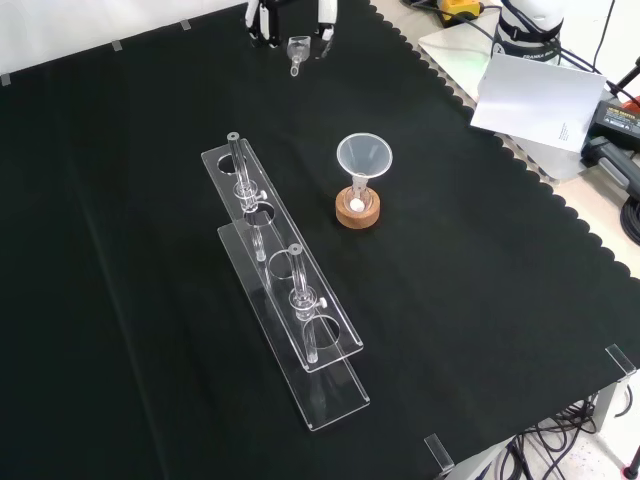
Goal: Put the weighing funnel back on the table.
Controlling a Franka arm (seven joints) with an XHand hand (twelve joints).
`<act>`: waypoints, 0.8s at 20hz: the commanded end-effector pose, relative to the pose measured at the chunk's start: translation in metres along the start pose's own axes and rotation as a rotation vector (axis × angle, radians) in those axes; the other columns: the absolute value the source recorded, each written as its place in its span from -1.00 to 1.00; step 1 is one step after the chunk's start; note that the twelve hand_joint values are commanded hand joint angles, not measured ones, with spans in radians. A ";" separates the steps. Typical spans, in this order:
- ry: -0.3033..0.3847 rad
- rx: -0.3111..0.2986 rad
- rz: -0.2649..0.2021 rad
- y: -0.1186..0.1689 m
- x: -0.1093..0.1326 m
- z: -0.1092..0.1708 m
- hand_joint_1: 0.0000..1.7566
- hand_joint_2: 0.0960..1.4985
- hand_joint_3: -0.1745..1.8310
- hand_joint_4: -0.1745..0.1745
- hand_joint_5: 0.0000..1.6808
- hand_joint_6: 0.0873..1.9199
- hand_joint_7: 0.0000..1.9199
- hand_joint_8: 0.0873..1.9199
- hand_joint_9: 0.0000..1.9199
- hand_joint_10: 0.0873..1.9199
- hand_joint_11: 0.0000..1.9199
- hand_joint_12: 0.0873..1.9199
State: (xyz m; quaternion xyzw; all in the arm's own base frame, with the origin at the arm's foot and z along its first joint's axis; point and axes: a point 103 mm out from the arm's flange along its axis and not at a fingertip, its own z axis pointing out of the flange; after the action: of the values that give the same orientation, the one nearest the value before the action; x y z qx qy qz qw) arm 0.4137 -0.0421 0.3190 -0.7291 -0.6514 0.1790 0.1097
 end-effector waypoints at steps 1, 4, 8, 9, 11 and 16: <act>-0.066 0.027 0.059 0.053 -0.033 0.026 0.29 -0.22 -0.18 1.00 0.56 -0.44 -0.25 -0.41 0.20 -0.97 0.02 -0.10; -0.084 0.043 0.054 0.071 -0.032 0.037 0.29 -0.22 -0.18 1.00 0.56 -0.44 -0.25 -0.41 0.20 -0.97 0.02 -0.10; -0.116 0.053 0.052 0.096 -0.028 0.050 0.29 -0.22 -0.18 1.00 0.56 -0.43 -0.25 -0.41 0.20 -0.97 0.02 -0.10; -0.122 0.059 0.051 0.102 -0.027 0.053 0.29 -0.22 -0.18 1.00 0.56 -0.43 -0.25 -0.41 0.20 -0.97 0.02 -0.10; -0.132 0.071 0.052 0.114 -0.028 0.057 0.29 -0.22 -0.18 1.00 0.56 -0.43 -0.25 -0.41 0.20 -0.97 0.02 -0.10; -0.138 0.101 0.053 0.136 -0.030 0.064 0.29 -0.22 -0.18 1.00 0.56 -0.43 -0.25 -0.41 0.20 -0.97 0.02 -0.10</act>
State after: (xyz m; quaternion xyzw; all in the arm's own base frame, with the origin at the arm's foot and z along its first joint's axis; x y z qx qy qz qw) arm 0.4592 -0.0487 0.3188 -0.7263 -0.6613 0.1596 0.0983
